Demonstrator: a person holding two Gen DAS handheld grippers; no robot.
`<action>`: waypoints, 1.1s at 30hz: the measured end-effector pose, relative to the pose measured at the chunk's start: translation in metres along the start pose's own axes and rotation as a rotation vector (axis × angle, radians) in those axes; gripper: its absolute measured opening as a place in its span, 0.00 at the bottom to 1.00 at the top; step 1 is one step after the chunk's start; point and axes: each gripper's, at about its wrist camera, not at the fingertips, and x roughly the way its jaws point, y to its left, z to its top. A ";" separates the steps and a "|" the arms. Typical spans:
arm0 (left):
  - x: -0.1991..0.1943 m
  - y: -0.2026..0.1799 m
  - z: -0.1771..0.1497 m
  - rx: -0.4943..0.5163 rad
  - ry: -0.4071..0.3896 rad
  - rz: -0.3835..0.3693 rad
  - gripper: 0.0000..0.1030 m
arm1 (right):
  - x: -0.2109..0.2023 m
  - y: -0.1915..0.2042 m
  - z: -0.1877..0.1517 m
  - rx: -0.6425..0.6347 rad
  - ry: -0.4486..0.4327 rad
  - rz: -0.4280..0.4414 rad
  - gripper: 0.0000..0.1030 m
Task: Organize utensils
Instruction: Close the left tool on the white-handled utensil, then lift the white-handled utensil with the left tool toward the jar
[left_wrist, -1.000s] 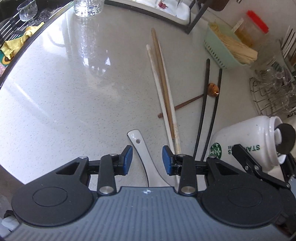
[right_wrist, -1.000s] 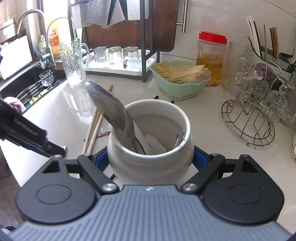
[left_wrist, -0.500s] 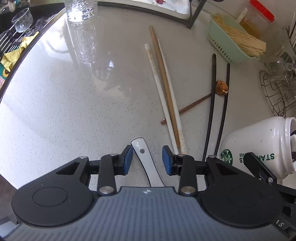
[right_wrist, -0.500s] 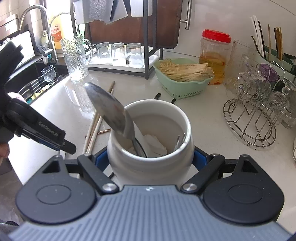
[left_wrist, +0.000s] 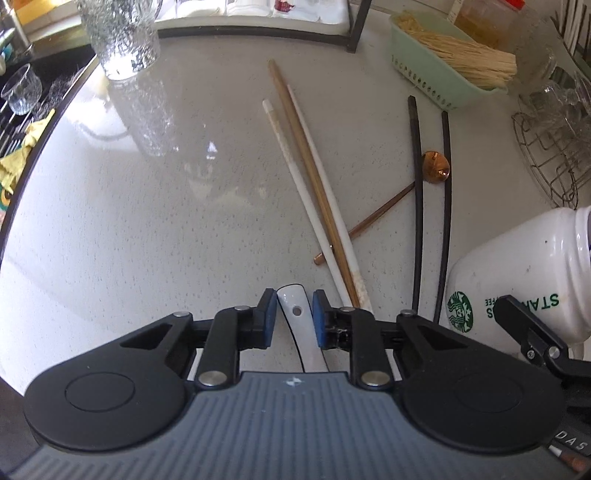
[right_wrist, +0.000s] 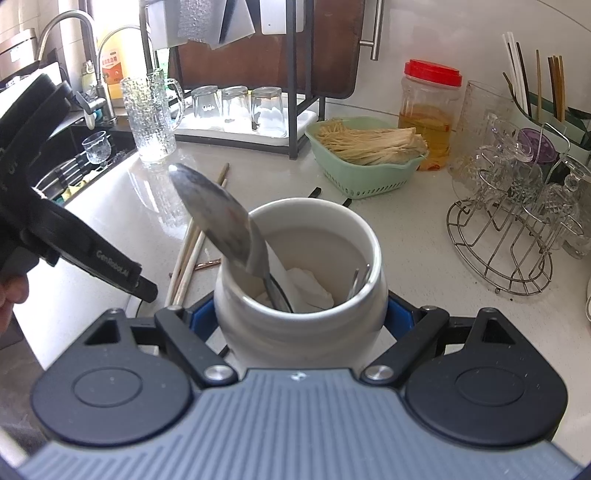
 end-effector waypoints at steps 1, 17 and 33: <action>0.000 0.000 0.000 0.002 -0.002 -0.004 0.21 | 0.000 0.000 0.000 -0.001 0.000 0.000 0.88; -0.024 0.006 -0.005 0.017 -0.056 -0.086 0.18 | 0.004 0.001 0.002 -0.008 -0.005 -0.006 0.88; -0.089 -0.007 -0.006 0.087 -0.162 -0.234 0.18 | 0.005 0.004 0.001 -0.009 -0.013 -0.028 0.89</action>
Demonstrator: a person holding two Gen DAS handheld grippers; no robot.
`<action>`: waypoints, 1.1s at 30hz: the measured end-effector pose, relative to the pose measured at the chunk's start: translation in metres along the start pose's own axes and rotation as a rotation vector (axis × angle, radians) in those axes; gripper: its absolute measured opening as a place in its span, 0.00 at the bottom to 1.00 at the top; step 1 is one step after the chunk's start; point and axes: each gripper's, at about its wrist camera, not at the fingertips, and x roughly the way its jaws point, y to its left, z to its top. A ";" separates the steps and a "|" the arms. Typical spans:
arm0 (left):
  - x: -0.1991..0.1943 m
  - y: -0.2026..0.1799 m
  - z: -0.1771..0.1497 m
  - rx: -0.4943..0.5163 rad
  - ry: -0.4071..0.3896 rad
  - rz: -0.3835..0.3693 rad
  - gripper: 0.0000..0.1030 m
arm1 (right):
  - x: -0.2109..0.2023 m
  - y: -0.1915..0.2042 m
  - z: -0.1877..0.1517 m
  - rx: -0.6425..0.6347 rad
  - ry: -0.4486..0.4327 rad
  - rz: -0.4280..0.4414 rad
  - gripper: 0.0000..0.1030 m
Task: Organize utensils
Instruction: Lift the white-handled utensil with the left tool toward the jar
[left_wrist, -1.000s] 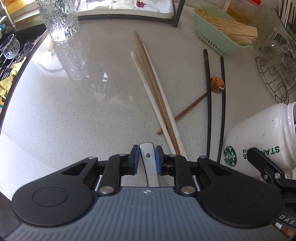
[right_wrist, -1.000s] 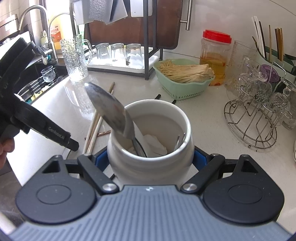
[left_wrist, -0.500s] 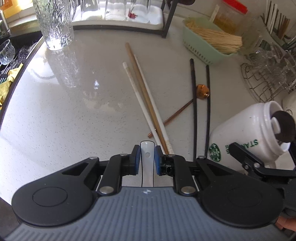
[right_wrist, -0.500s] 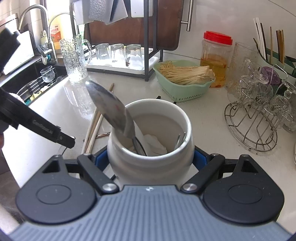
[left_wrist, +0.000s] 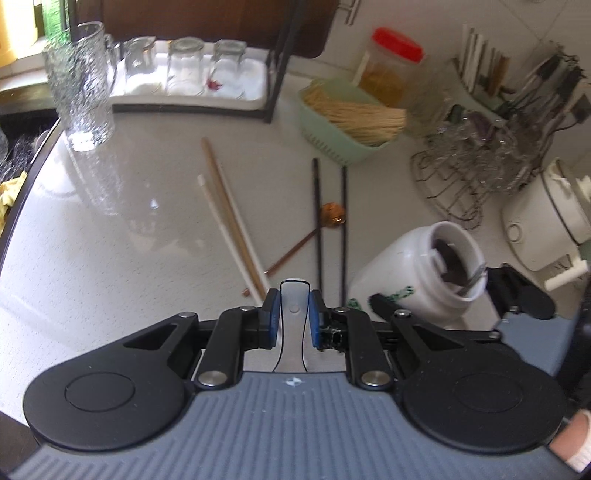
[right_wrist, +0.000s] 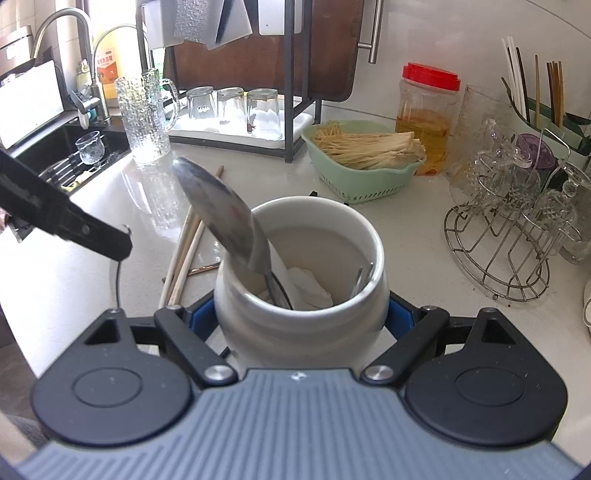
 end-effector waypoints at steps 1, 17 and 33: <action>-0.002 -0.002 0.000 0.005 -0.005 -0.007 0.18 | 0.000 0.000 0.000 0.000 0.000 -0.001 0.89; -0.025 -0.013 0.013 0.044 -0.053 -0.092 0.01 | 0.003 0.003 0.000 -0.018 -0.015 -0.016 0.89; 0.030 0.007 0.020 0.130 0.055 -0.076 0.02 | 0.008 -0.001 0.003 -0.003 -0.020 -0.034 0.89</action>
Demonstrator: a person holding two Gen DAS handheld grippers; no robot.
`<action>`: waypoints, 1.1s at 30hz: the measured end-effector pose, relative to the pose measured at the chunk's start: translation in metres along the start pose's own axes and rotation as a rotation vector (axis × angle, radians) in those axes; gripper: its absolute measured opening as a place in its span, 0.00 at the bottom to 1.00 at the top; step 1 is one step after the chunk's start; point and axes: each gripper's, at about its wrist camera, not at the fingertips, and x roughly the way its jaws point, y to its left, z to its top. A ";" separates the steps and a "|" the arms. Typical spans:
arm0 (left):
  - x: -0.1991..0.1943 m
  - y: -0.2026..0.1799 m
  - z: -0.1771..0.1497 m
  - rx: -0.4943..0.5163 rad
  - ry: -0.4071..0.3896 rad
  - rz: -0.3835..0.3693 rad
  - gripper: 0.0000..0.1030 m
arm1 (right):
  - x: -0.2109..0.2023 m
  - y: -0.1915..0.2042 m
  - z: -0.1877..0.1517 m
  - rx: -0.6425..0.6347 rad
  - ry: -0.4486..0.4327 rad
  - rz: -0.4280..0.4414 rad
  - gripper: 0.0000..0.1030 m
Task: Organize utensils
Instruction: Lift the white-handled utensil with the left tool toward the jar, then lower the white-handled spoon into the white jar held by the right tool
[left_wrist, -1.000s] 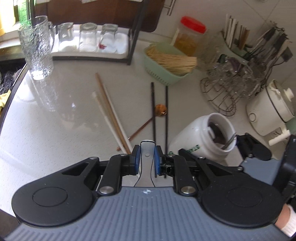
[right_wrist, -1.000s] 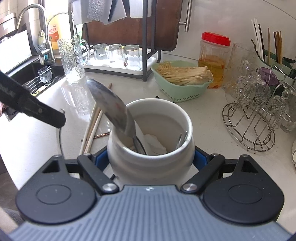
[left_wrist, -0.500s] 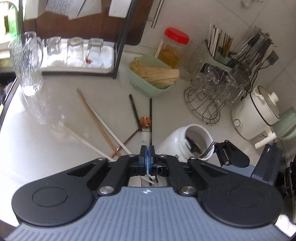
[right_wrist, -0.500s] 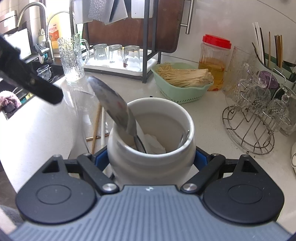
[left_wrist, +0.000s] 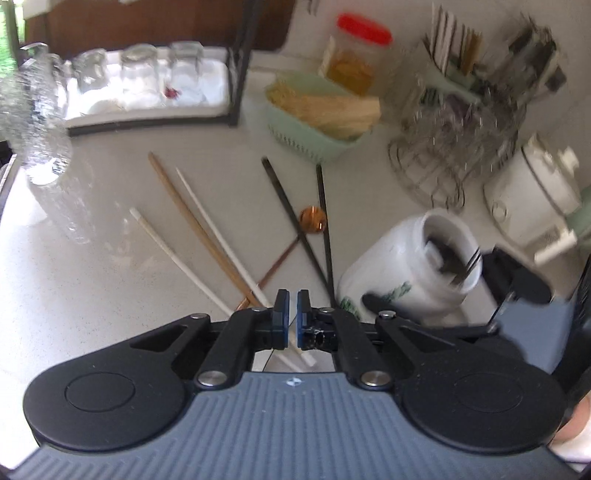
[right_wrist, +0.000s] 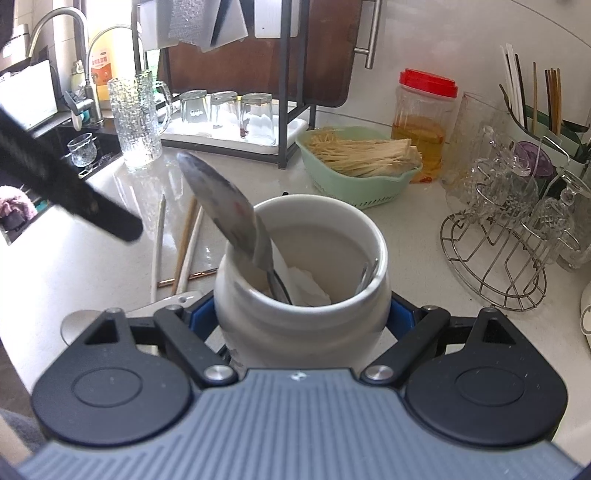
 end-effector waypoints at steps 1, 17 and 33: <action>0.005 0.002 -0.001 0.019 0.015 0.002 0.03 | 0.000 0.000 0.000 0.002 0.000 -0.002 0.89; 0.060 -0.007 -0.006 0.383 0.209 0.007 0.27 | 0.003 -0.003 0.002 0.016 0.014 -0.003 0.89; 0.082 -0.020 -0.001 0.426 0.214 0.076 0.17 | 0.005 -0.004 0.004 0.009 0.018 0.002 0.89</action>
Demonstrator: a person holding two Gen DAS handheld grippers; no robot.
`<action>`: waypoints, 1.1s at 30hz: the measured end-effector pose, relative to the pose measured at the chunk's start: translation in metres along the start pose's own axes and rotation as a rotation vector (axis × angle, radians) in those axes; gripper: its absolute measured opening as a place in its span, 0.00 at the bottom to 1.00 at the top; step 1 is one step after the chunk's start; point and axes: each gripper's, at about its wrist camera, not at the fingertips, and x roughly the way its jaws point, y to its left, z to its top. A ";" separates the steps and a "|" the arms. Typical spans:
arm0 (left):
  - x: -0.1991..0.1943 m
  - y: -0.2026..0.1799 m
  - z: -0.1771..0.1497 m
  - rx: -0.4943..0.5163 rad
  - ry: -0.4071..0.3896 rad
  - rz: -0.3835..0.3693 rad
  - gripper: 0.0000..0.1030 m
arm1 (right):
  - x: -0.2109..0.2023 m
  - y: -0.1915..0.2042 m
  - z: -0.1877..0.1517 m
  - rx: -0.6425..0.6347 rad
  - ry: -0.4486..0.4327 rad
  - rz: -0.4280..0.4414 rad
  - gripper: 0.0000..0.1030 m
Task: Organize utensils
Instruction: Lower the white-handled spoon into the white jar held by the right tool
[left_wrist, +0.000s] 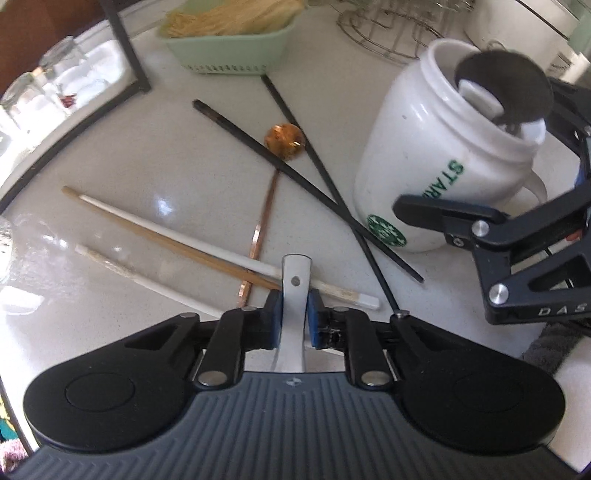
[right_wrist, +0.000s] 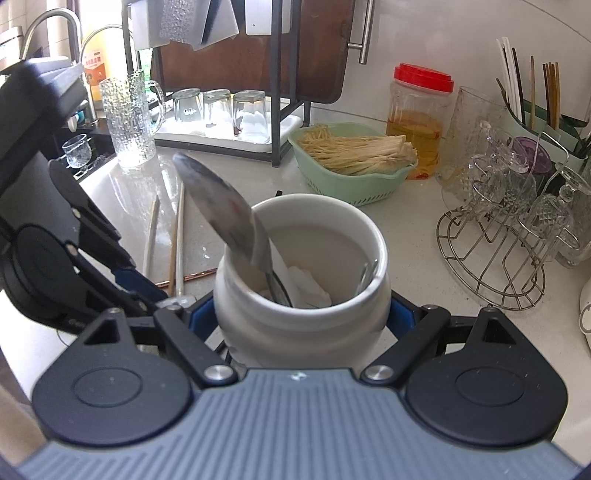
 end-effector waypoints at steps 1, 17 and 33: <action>-0.003 0.002 0.001 -0.017 -0.011 -0.007 0.17 | 0.000 0.000 0.000 -0.001 -0.001 0.000 0.89; -0.079 0.010 -0.002 -0.248 -0.226 -0.010 0.16 | -0.001 -0.001 -0.002 -0.012 -0.009 0.012 0.89; -0.148 0.001 0.028 -0.273 -0.413 -0.008 0.16 | -0.001 0.002 -0.004 -0.034 -0.036 0.039 0.89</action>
